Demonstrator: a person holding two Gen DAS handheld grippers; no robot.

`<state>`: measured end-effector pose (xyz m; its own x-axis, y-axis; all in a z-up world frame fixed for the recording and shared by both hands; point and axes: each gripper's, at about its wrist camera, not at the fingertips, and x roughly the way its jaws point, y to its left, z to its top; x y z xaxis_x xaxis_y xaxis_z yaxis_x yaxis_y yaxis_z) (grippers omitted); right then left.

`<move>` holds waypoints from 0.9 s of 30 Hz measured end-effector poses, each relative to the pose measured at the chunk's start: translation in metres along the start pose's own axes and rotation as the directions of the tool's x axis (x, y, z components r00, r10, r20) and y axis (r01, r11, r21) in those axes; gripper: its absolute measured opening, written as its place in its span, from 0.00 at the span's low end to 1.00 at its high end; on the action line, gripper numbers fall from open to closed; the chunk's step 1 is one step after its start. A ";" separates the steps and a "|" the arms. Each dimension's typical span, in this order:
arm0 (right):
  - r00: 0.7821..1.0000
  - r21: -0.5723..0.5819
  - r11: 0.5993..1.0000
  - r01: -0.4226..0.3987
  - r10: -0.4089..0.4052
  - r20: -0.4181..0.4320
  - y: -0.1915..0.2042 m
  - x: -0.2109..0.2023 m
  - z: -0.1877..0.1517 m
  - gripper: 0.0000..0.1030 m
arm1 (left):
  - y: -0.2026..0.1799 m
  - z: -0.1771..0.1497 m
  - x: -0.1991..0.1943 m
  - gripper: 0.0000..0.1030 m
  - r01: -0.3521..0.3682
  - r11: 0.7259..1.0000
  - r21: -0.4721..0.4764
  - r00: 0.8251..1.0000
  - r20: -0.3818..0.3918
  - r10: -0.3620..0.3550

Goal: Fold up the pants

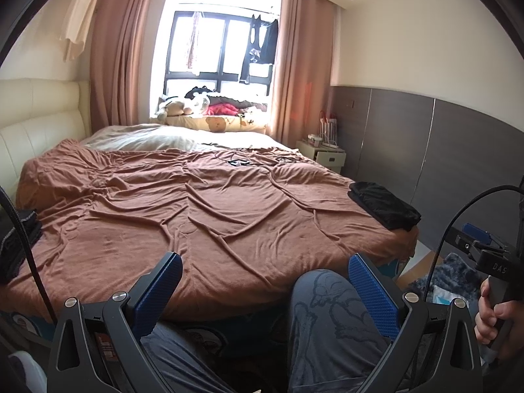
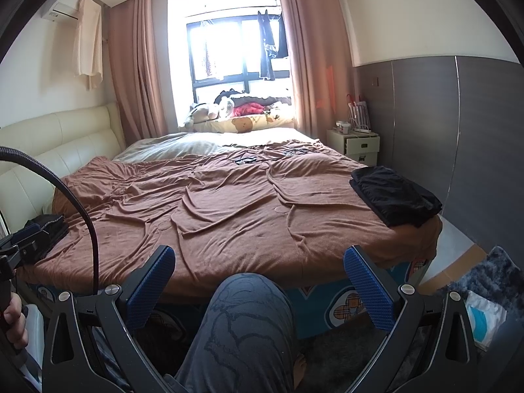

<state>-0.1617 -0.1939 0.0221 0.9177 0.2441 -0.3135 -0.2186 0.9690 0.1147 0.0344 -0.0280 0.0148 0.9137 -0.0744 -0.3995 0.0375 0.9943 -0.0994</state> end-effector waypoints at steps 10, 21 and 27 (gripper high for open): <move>1.000 -0.001 1.000 0.003 -0.003 -0.005 -0.002 0.000 0.002 1.00 | 0.000 -0.001 -0.005 0.99 0.006 1.000 0.000 1.000 0.007 -0.006; 1.000 0.004 1.000 0.008 -0.008 -0.015 -0.007 -0.001 0.002 1.00 | -0.001 0.002 -0.007 1.00 0.021 1.000 -0.001 1.000 0.014 -0.021; 1.000 0.017 1.000 0.003 -0.003 -0.015 -0.009 -0.003 0.001 1.00 | 0.002 0.001 -0.011 0.99 0.010 1.000 0.002 1.000 0.012 -0.010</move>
